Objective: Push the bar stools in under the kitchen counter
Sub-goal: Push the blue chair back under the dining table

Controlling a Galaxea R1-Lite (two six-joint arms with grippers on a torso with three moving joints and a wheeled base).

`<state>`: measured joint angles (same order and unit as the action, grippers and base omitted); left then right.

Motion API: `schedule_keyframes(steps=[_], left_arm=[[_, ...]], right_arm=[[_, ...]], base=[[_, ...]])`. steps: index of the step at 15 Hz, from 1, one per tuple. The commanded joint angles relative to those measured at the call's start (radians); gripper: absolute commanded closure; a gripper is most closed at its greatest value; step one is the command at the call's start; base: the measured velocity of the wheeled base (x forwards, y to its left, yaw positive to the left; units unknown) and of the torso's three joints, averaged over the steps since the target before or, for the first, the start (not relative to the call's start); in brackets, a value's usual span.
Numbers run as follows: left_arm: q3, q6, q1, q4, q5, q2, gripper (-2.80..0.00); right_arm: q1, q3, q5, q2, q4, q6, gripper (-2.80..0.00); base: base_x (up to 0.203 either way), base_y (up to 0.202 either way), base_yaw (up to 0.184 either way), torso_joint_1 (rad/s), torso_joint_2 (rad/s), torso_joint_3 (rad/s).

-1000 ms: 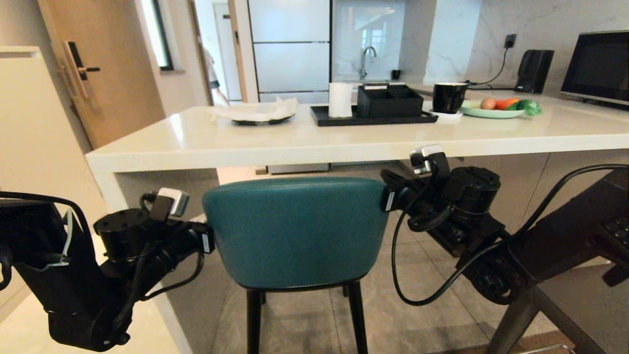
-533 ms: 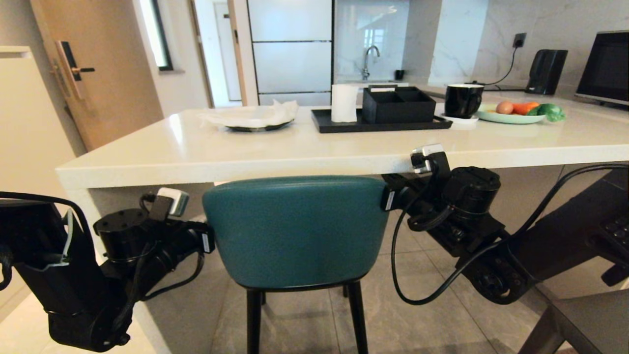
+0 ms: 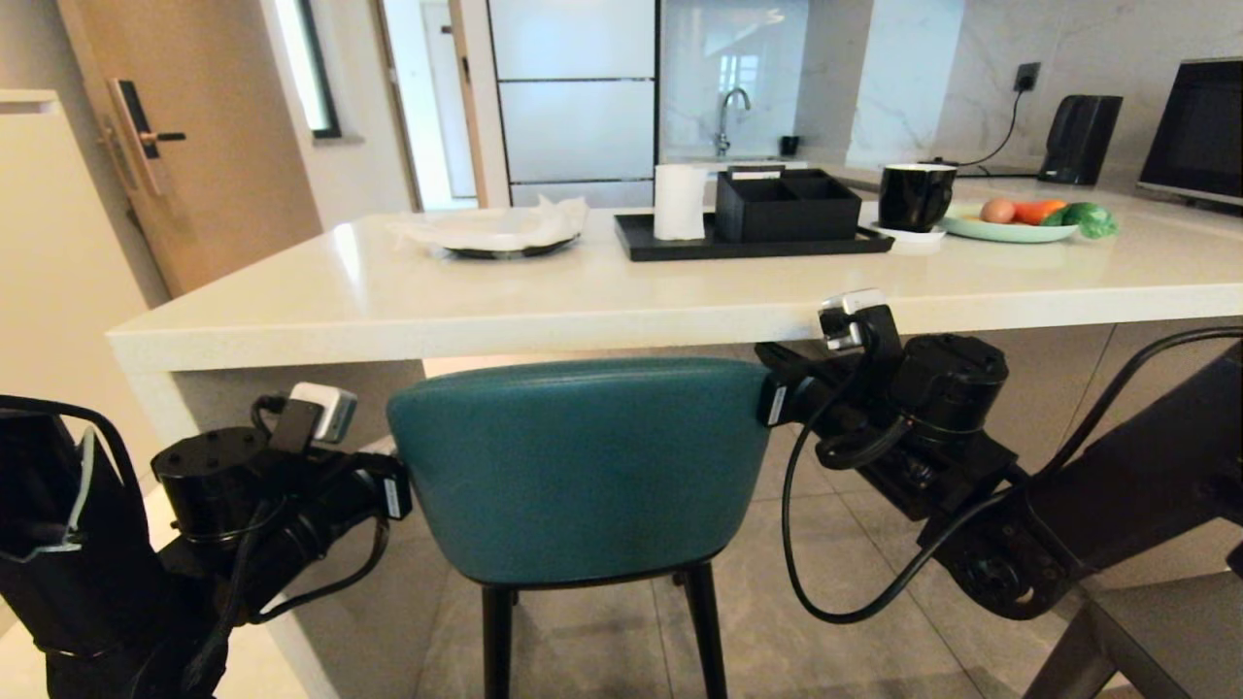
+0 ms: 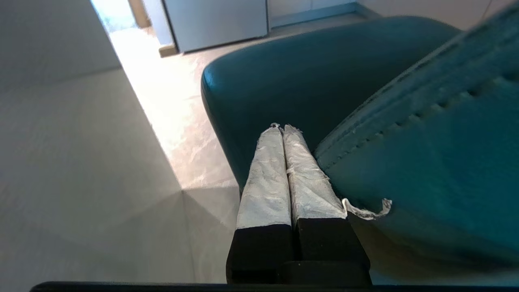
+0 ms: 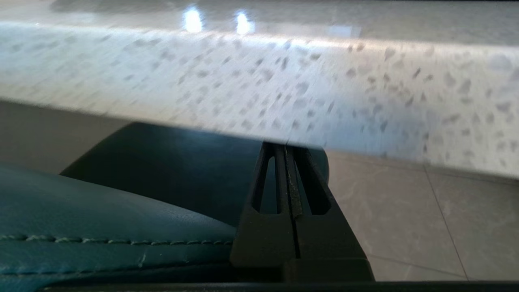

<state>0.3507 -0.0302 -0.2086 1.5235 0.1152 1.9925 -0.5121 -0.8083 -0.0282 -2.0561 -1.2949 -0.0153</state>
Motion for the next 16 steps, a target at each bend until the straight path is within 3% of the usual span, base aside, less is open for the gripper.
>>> schedule_keyframes(steps=[1, 8, 12, 14, 16], left_arm=[[-0.023, 0.002, 0.018, 0.006, -0.027, -0.059, 0.00], [0.050, 0.004, 0.096, 0.006, -0.028, -0.112, 0.00], [-0.009, 0.006, 0.150, 0.006, -0.001, -0.197, 0.00], [-0.139, 0.012, 0.232, 0.006, 0.156, -0.283, 0.00], [-0.229, 0.055, 0.304, 0.006, 0.237, -0.344, 0.00]], right_arm=[[0.003, 0.032, -0.004, 0.059, -0.011, 0.002, 0.00], [0.005, 0.065, -0.004, 0.144, -0.006, 0.003, 0.00], [0.024, 0.083, -0.004, 0.202, 0.001, 0.003, 0.00], [0.045, 0.143, -0.004, 0.254, 0.008, 0.004, 0.00], [0.084, 0.215, -0.005, 0.305, 0.008, 0.007, 0.00]], base=[[0.000, 0.000, 0.000, 0.000, 0.00, 0.000], [0.000, 0.000, 0.000, 0.000, 0.00, 0.000], [0.000, 0.000, 0.000, 0.000, 0.00, 0.000], [0.000, 0.000, 0.000, 0.000, 0.00, 0.000], [0.000, 0.000, 0.000, 0.000, 0.00, 0.000]])
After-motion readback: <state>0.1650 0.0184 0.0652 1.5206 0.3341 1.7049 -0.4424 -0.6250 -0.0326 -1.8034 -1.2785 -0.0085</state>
